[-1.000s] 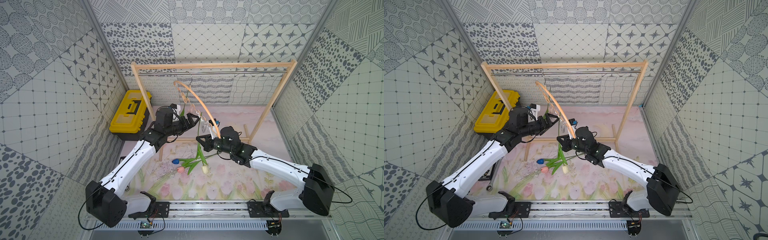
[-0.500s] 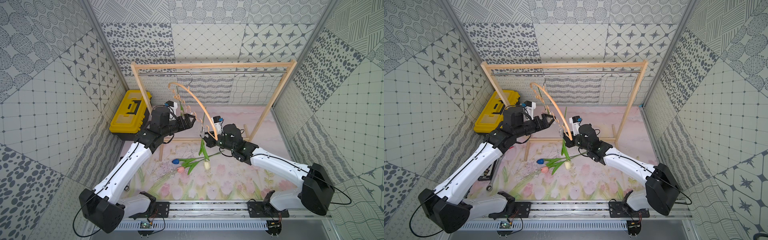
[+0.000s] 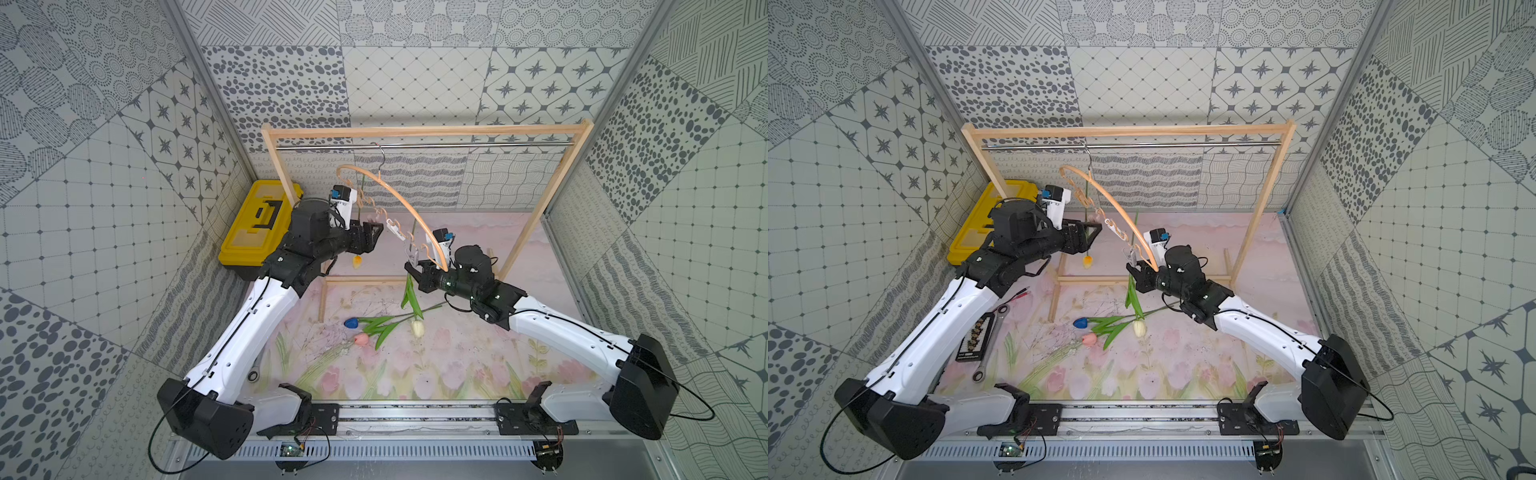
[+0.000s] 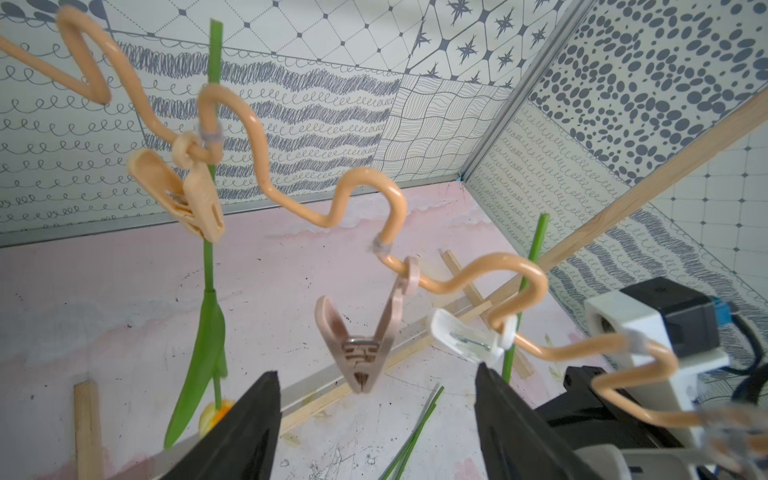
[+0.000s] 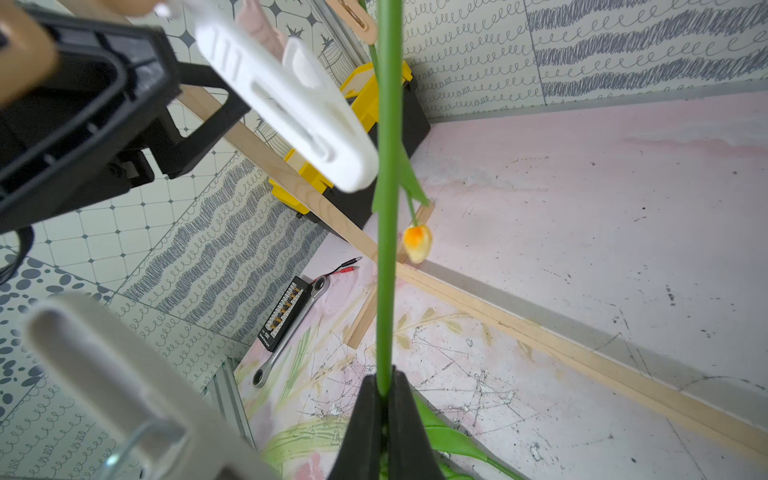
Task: Dry the flowers on a clothes hanger
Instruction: Adjust the clamp on the hanger, then open the clamp at the hanger.
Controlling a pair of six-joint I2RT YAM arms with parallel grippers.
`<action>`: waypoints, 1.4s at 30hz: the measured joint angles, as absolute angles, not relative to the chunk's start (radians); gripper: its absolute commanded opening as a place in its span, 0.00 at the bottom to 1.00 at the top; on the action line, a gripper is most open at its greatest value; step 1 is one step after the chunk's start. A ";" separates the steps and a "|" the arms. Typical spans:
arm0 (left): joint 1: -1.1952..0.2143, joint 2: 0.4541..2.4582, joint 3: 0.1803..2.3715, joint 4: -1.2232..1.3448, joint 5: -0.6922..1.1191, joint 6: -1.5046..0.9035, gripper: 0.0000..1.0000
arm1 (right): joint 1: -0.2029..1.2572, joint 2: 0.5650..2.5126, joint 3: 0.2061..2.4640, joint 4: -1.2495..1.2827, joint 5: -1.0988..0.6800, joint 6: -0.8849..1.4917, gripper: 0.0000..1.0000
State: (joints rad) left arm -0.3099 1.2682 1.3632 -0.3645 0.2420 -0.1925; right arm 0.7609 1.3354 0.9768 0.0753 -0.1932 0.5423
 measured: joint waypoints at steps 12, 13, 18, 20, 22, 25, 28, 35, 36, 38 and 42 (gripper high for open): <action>-0.258 1.351 1.373 -0.327 0.408 -0.131 0.55 | 0.750 1.321 0.973 0.060 -0.206 0.542 0.00; -0.258 1.358 1.373 -0.321 0.421 -0.130 0.55 | 0.748 1.319 0.973 0.060 -0.208 0.542 0.00; -0.258 1.375 1.361 -0.281 0.470 -0.130 0.47 | 0.744 1.316 0.973 0.059 -0.214 0.542 0.00; -0.258 1.380 1.358 -0.265 0.482 -0.129 0.46 | 0.741 1.315 0.973 0.059 -0.217 0.542 0.00; -0.258 1.383 1.352 -0.241 0.490 -0.130 0.45 | 0.739 1.315 0.973 0.059 -0.219 0.542 0.00; -0.258 1.391 1.351 -0.217 0.494 -0.131 0.42 | 0.739 1.315 0.973 0.059 -0.220 0.542 0.00; -0.258 1.402 1.354 -0.194 0.494 -0.130 0.39 | 0.739 1.315 0.973 0.059 -0.221 0.542 0.00; -0.257 1.406 1.353 -0.162 0.492 -0.127 0.58 | 0.739 1.315 0.973 0.056 -0.224 0.542 0.00; -0.256 1.404 1.352 -0.161 0.490 -0.127 0.59 | 0.739 1.315 0.973 0.055 -0.224 0.542 0.00; -0.253 1.398 1.351 -0.161 0.486 -0.123 0.59 | 0.739 1.313 0.973 0.054 -0.224 0.542 0.00; -0.250 1.369 1.332 -0.161 0.486 -0.112 0.60 | 0.738 1.301 0.970 0.049 -0.224 0.542 0.00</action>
State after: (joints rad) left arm -0.2497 1.3689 1.3323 -0.1608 0.4858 -0.1116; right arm 0.7376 1.3014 0.9699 0.0490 -0.2245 0.5419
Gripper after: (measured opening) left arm 0.601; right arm 0.094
